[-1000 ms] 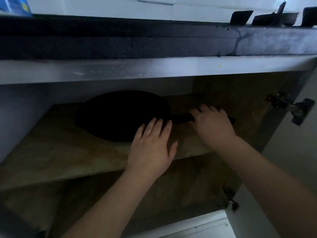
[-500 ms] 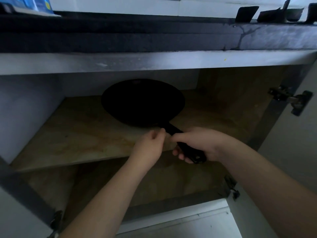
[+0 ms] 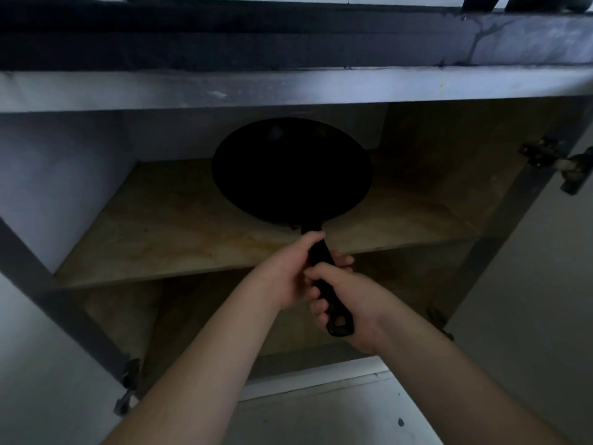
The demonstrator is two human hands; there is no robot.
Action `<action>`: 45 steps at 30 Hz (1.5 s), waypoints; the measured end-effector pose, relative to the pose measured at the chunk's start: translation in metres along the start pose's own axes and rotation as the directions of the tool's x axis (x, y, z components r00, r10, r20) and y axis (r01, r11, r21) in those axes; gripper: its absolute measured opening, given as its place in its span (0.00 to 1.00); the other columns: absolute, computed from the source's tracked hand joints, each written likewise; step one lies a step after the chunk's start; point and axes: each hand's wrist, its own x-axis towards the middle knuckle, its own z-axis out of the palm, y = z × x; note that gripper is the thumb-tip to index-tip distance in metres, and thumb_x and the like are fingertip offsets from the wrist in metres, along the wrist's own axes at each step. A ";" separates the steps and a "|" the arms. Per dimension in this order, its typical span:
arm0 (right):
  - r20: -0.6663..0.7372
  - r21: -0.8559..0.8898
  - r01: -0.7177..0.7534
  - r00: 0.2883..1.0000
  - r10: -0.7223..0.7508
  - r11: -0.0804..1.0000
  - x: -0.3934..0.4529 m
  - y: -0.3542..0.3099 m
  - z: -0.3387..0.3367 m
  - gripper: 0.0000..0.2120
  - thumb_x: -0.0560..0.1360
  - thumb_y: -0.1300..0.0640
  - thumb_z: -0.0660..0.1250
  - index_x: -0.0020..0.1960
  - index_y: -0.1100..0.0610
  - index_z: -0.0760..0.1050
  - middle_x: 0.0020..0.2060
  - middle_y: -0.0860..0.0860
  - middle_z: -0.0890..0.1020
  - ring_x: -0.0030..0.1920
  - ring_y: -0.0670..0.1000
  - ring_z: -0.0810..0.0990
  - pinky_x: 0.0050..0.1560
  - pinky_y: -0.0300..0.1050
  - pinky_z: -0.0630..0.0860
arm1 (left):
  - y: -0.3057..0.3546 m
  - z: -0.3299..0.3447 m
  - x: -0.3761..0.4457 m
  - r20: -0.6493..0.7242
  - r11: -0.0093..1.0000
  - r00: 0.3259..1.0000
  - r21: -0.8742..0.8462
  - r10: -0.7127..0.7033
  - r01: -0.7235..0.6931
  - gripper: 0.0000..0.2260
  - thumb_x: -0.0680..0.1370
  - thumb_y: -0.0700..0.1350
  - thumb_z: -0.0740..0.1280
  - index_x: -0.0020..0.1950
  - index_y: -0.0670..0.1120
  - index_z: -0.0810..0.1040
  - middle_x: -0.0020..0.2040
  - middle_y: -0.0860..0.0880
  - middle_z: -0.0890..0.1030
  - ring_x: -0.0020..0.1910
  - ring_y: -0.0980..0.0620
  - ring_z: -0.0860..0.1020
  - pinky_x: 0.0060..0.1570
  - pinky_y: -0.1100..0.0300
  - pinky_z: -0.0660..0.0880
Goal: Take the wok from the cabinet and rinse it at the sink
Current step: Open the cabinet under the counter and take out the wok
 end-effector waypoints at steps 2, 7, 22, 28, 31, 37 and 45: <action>-0.013 -0.037 0.017 1.000 -0.018 0.999 -0.002 0.008 0.005 0.03 0.75 0.58 0.67 0.44 0.58 0.76 0.28 0.51 0.76 0.24 0.46 0.71 0.22 0.37 0.68 | -0.001 0.002 0.002 0.000 0.999 1.000 -0.038 0.000 0.000 0.22 0.79 0.54 0.62 0.62 0.37 0.77 0.57 0.41 0.82 0.50 0.46 0.82 0.52 0.56 0.77; -0.006 -0.143 0.123 0.992 -0.125 0.982 -0.010 0.028 0.007 0.04 0.74 0.58 0.66 0.42 0.57 0.74 0.26 0.49 0.74 0.24 0.46 0.71 0.26 0.39 0.69 | -0.003 0.006 0.004 0.041 0.978 0.997 -0.201 0.060 -0.050 0.11 0.81 0.43 0.59 0.60 0.39 0.70 0.43 0.44 0.78 0.35 0.51 0.79 0.31 0.63 0.79; -0.045 -0.220 0.067 0.996 -0.079 0.973 -0.001 0.054 0.007 0.08 0.71 0.59 0.63 0.34 0.58 0.71 0.24 0.54 0.72 0.22 0.52 0.69 0.27 0.42 0.69 | -0.023 -0.009 0.026 0.111 0.938 0.990 -0.329 -0.082 0.115 0.16 0.79 0.50 0.64 0.33 0.48 0.66 0.21 0.54 0.67 0.15 0.61 0.64 0.16 0.69 0.63; 0.012 -0.085 -0.166 0.986 0.167 0.982 -0.014 0.048 -0.001 0.10 0.70 0.61 0.62 0.30 0.55 0.67 0.23 0.52 0.67 0.22 0.51 0.64 0.24 0.40 0.64 | -0.025 0.004 0.017 -0.012 0.946 0.975 -0.245 -0.220 0.211 0.17 0.77 0.43 0.62 0.30 0.49 0.62 0.19 0.54 0.61 0.15 0.57 0.59 0.18 0.71 0.59; -0.057 -0.107 -0.185 0.982 0.179 0.977 -0.023 0.054 0.007 0.10 0.71 0.60 0.62 0.31 0.56 0.67 0.22 0.51 0.67 0.22 0.50 0.63 0.24 0.40 0.63 | -0.028 0.007 0.008 -0.061 0.955 0.968 -0.193 -0.243 0.228 0.18 0.79 0.44 0.62 0.30 0.49 0.61 0.18 0.55 0.60 0.14 0.58 0.57 0.17 0.71 0.57; -0.181 -0.099 -0.206 0.966 0.186 0.974 -0.064 0.048 0.026 0.10 0.72 0.63 0.62 0.32 0.59 0.67 0.22 0.52 0.68 0.20 0.50 0.64 0.23 0.41 0.63 | -0.027 0.018 -0.026 -0.100 0.931 0.933 -0.166 -0.345 0.326 0.18 0.80 0.44 0.61 0.31 0.49 0.61 0.18 0.55 0.60 0.14 0.59 0.58 0.17 0.70 0.56; -0.278 -0.175 -0.360 0.911 0.305 0.916 -0.165 0.022 0.033 0.08 0.72 0.63 0.62 0.35 0.61 0.72 0.23 0.54 0.73 0.18 0.51 0.67 0.21 0.39 0.66 | -0.035 0.061 -0.105 -0.104 0.844 0.856 -0.262 -0.507 0.468 0.18 0.80 0.43 0.61 0.31 0.49 0.60 0.17 0.55 0.60 0.13 0.58 0.58 0.16 0.69 0.57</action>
